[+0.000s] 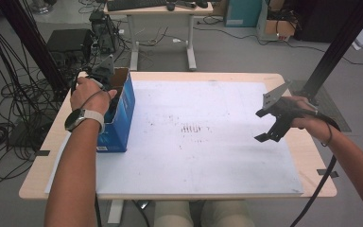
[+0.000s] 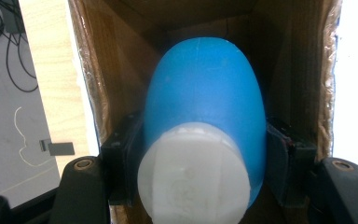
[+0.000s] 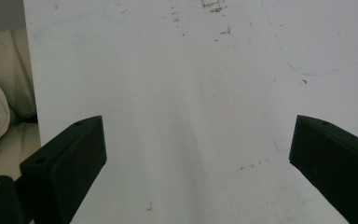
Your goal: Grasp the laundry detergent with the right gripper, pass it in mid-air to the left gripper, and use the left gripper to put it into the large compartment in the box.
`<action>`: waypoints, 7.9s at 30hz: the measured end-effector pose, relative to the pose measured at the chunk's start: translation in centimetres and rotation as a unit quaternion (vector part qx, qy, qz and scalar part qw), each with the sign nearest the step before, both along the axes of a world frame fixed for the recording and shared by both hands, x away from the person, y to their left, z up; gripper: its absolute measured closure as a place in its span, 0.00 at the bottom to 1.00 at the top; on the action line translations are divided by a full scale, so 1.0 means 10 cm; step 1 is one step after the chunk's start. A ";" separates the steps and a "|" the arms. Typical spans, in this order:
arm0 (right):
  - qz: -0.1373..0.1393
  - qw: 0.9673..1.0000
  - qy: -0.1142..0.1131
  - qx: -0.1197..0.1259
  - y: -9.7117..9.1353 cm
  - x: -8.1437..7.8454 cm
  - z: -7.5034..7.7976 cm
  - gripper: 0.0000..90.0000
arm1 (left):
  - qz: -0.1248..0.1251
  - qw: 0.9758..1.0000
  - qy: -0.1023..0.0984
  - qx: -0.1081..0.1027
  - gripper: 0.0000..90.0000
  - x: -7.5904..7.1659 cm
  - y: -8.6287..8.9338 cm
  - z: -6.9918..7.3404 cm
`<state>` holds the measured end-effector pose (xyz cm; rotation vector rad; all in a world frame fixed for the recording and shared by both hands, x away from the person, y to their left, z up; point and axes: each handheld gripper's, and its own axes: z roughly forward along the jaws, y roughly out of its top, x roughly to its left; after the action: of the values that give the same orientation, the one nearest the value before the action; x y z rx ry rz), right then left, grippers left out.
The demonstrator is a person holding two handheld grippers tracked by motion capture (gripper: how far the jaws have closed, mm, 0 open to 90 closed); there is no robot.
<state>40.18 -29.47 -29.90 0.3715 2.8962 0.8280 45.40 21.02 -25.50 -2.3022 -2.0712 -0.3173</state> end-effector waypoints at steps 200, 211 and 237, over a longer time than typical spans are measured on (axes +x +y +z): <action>-0.006 1.000 0.010 -0.002 0.03 -0.03 0.01 0.04 | 0.001 0.999 -0.017 -0.038 0.27 -0.07 0.11 0.07; -0.006 1.000 0.008 -0.003 0.04 -0.05 0.03 0.04 | 0.005 0.997 -0.044 -0.062 0.19 -0.13 0.15 0.27; 0.013 1.000 -0.013 0.003 0.01 -0.01 0.11 0.04 | -0.133 0.984 -0.092 -0.077 0.12 -0.32 -0.23 1.13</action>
<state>40.03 -29.38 -28.79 0.3230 2.8809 0.8388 42.20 18.72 -14.16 -2.7463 -1.9243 -0.4030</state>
